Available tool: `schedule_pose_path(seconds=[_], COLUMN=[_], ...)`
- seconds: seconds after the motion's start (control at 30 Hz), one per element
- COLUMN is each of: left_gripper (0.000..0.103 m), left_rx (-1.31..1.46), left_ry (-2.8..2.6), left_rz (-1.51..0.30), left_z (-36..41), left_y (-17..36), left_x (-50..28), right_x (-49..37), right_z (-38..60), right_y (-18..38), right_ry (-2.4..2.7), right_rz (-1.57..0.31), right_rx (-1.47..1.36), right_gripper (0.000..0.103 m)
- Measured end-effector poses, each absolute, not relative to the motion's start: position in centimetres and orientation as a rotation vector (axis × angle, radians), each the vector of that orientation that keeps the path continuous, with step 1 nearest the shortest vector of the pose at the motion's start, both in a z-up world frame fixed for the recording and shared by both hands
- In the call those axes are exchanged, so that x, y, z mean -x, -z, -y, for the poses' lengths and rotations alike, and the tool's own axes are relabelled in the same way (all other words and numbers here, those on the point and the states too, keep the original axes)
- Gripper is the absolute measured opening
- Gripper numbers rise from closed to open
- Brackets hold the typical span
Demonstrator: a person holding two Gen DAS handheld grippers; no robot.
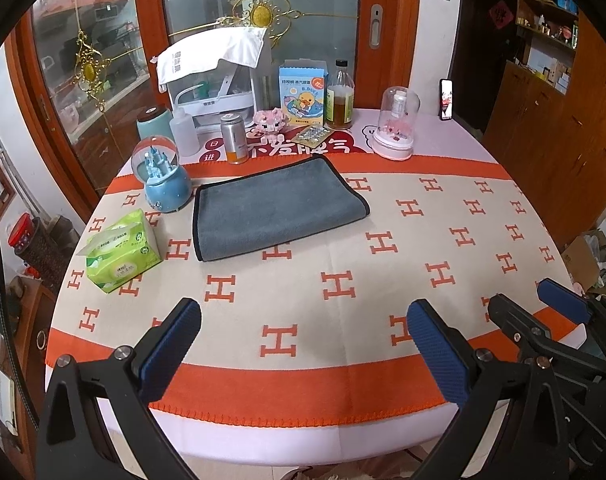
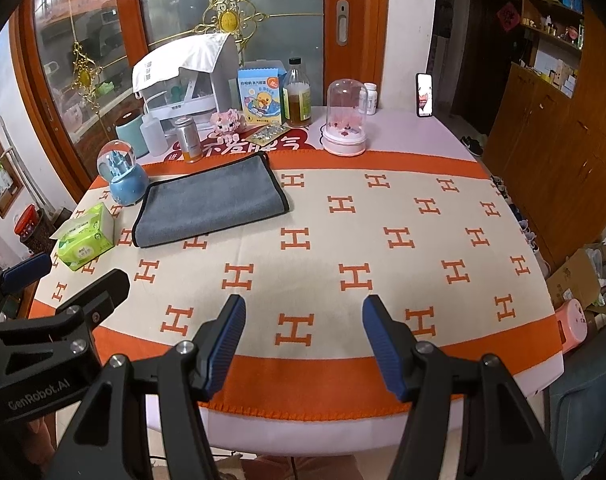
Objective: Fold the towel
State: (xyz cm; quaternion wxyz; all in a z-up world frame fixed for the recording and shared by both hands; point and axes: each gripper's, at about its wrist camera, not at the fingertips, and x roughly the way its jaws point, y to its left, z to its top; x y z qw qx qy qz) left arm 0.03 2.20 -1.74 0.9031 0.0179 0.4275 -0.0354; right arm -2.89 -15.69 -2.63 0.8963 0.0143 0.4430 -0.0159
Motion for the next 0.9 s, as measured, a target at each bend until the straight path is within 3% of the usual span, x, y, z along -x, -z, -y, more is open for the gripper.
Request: schedule_pose_path(seconds=[0.9], left_gripper=[0.102], left_rx=[-0.044], left_ry=[0.057], left_rz=[-0.902], left_z=[-2.73], left_y=[2.23], left_x=[0.0], right_x=[2.9], right_z=[15.44], right_y=[2.87], right_ry=[0.028], right_rz=[-0.923], right_rx=[-0.029], right_gripper=[0.061])
